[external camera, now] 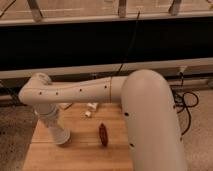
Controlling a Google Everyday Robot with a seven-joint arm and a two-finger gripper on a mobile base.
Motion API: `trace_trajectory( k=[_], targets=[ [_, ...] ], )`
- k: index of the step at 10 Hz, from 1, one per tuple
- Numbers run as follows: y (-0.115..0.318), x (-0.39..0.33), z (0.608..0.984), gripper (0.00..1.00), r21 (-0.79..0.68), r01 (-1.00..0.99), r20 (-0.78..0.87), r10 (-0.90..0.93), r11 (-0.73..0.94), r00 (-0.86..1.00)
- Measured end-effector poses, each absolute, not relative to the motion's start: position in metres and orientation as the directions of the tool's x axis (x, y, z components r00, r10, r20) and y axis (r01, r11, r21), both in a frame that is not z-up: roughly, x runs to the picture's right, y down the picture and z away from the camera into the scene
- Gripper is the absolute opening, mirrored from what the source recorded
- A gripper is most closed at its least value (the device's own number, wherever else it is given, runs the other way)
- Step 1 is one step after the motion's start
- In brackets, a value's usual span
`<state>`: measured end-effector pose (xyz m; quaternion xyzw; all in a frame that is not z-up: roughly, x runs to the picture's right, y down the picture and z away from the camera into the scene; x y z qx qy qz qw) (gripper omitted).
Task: Place the ceramic cup over the eraser
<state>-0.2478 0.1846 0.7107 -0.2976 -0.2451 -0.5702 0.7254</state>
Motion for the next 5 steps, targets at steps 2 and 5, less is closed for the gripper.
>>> trace_trajectory(
  k=[2,5],
  targets=[
    [0.1887,-0.2442,0.7155,0.55,-0.151,0.974,0.704,-0.673,0.170,0.226],
    [0.1912,-0.2432,0.7199,0.79,-0.120,0.977,0.713,-0.669,0.176,0.208]
  ],
)
